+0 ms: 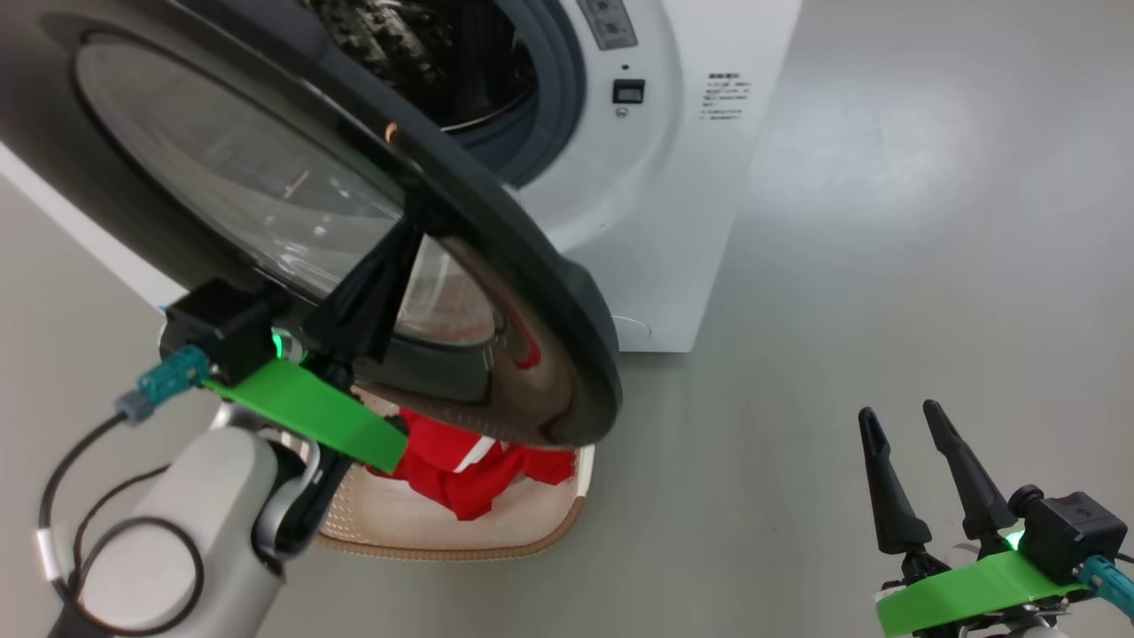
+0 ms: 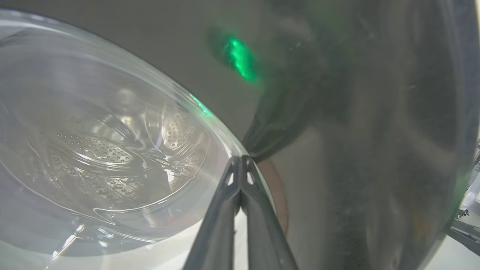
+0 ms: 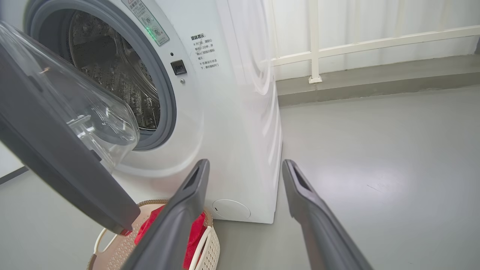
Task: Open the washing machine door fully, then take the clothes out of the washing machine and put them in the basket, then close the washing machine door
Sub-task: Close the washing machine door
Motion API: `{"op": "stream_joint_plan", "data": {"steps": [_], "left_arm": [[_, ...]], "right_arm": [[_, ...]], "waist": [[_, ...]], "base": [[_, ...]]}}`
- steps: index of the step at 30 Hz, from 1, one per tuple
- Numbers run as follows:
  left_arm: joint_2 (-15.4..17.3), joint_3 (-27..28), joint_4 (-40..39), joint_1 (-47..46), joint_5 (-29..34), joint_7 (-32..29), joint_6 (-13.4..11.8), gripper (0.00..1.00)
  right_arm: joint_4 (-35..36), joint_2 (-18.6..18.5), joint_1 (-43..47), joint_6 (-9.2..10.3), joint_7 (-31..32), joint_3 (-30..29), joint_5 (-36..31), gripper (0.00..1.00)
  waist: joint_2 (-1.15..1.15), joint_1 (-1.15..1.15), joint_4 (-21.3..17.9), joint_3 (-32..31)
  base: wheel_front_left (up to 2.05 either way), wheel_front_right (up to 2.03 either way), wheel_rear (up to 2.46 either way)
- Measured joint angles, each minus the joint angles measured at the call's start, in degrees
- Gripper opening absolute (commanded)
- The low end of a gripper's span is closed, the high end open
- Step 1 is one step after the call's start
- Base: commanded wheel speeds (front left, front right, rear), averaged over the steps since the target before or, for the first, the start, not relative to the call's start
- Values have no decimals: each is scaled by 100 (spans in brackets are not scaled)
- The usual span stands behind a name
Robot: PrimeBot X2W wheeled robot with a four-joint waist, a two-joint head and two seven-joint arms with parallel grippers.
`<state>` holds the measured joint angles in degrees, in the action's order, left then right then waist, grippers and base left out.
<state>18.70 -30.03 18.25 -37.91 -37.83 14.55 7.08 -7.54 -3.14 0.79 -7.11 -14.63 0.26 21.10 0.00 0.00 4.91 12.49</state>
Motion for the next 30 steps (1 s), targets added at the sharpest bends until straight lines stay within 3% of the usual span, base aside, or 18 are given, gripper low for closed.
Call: {"op": "stream_joint_plan", "data": {"steps": [30], "left_arm": [[-159, 243, 1114, -1059, -15, -2, 0, 0]], "right_arm": [[64, 43, -267, 0, 0, -124, 58, 100]], "waist": [[0, 0, -806, 392]], "base": [[0, 0, 0]]}}
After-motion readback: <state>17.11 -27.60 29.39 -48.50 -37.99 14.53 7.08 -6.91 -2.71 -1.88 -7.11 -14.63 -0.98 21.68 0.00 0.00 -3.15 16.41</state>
